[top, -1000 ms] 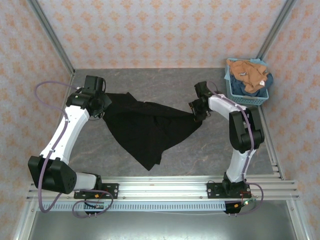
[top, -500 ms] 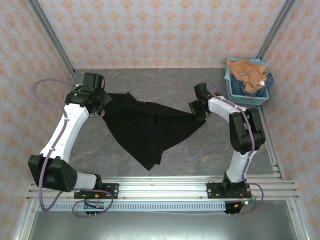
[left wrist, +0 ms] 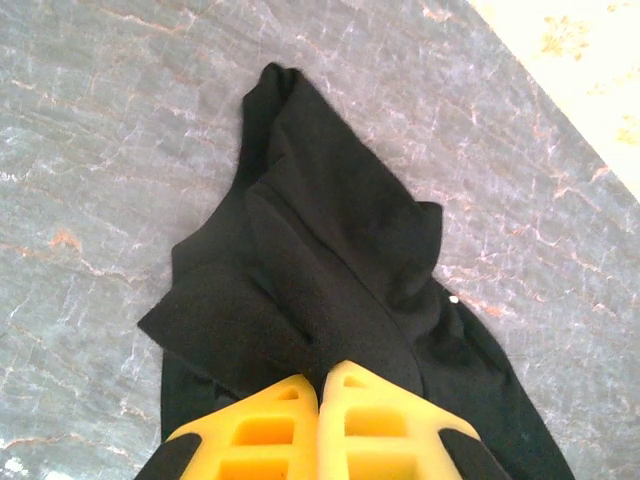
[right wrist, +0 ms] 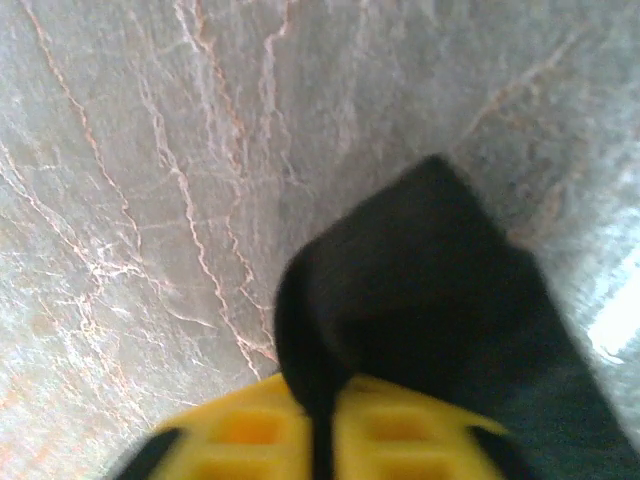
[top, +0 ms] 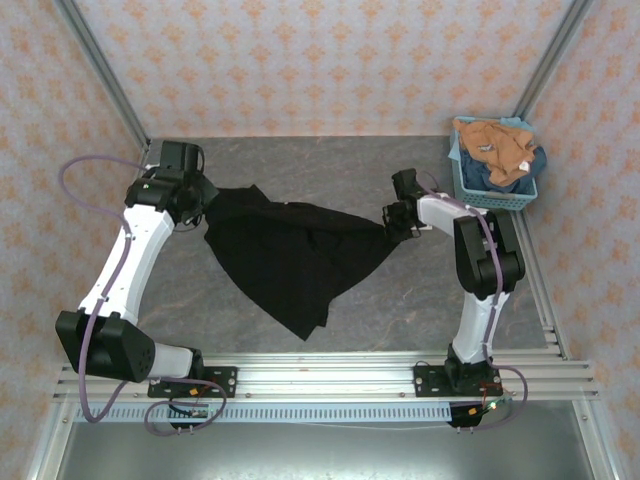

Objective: Fold and stack the t-shirts

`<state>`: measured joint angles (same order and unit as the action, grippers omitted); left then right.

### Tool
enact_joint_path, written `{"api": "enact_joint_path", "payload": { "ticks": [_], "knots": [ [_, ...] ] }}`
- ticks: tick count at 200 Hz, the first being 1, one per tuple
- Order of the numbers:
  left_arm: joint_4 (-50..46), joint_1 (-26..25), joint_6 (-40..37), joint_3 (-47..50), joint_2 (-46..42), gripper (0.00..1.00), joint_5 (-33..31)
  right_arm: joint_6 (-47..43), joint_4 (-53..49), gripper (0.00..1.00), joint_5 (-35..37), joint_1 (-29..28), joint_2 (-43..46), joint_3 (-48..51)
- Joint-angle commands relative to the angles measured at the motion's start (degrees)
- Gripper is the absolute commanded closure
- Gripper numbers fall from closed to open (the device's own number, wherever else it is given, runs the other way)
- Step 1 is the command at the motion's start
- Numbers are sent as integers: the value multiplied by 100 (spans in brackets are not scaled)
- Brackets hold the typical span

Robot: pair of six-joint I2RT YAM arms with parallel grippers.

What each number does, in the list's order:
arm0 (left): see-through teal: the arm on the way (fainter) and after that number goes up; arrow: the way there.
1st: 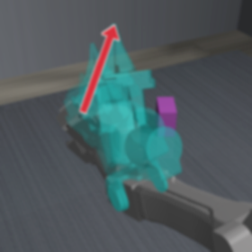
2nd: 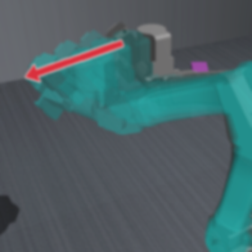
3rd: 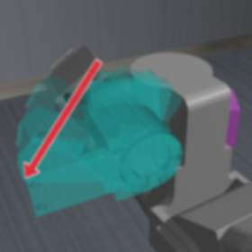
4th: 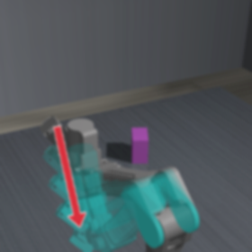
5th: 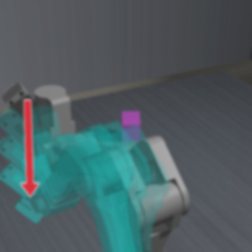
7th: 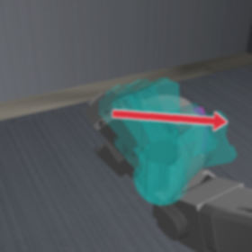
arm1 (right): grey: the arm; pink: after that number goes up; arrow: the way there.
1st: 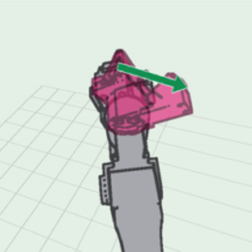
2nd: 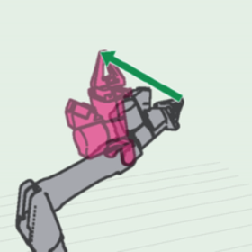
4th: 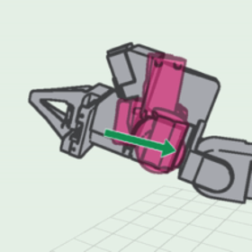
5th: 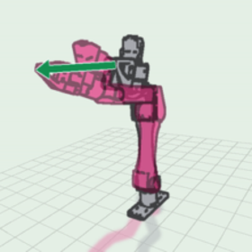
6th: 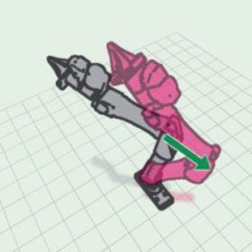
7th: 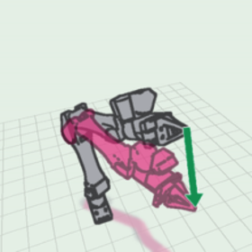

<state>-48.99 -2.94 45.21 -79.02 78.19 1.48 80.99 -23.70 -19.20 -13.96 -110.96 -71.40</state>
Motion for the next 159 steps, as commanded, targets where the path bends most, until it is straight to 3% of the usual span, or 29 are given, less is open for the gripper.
{"api": "enact_joint_path", "payload": {
  "ticks": [1, 34, 65, 128, 159],
  "knots": [
    [136, 108, 171, -336, -87, 100, 12, -419, -275, 100, 439, 42, 108, -303],
    [316, 345, 370, -698, 60, 100, 231, -1707, -542, 100, 1233, 54, 935, -1255],
    [437, 601, 488, -1415, 303, 100, 511, -2642, -873, 100, 1353, 94, 1286, -2385],
    [672, 1049, 904, -2914, 336, 100, 899, -3634, -1119, 100, 1336, 95, 2160, -3588],
    [943, 1237, 1104, -3110, -72, 100, 992, -3940, -1160, 100, 1390, 93, 2931, -3569]
  ]
}}
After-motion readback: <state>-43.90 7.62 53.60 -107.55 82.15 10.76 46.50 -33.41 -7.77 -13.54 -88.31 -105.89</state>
